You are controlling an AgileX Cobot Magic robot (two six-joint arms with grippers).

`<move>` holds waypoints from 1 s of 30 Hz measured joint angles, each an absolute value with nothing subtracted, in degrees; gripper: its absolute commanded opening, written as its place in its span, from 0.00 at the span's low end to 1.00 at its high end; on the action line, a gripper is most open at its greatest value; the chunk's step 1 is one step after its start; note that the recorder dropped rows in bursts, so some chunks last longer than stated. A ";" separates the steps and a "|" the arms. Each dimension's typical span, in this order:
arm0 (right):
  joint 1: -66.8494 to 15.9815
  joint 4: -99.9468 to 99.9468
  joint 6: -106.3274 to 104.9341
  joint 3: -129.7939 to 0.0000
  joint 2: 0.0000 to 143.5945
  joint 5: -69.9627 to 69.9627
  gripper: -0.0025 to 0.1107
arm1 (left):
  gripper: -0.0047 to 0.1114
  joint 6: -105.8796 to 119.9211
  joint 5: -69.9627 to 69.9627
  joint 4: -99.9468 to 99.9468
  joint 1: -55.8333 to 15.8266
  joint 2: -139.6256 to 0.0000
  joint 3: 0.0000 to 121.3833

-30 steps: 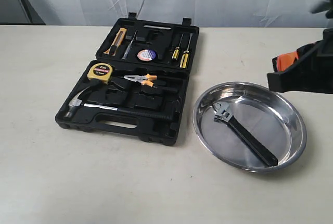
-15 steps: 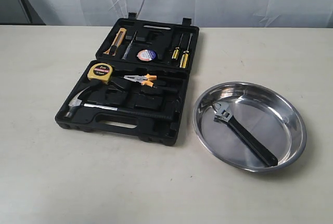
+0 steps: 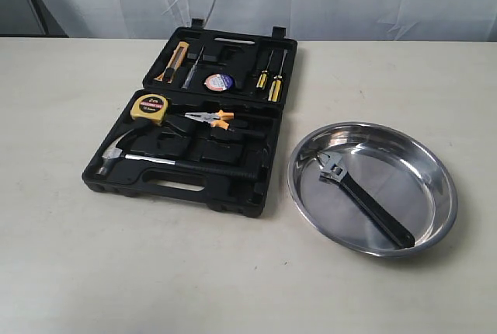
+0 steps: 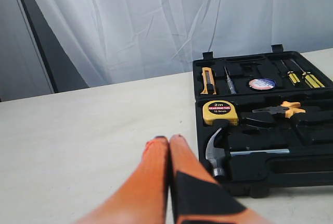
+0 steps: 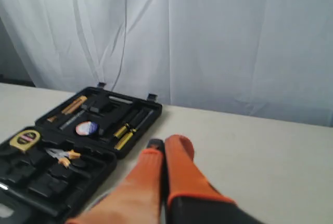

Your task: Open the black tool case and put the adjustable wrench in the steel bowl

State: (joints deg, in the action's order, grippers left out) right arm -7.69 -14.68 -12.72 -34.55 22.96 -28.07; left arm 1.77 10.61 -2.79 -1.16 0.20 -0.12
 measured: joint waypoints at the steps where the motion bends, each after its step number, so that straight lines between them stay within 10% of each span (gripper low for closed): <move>1: -7.44 -13.80 -12.72 -33.06 22.11 -28.20 0.02 | 0.04 1.77 10.61 -2.79 -1.16 0.20 -0.12; 30: 1.89 -3.23 -6.50 -3.75 0.34 -24.09 0.02 | 0.04 1.77 10.61 -2.79 -1.16 0.20 -0.12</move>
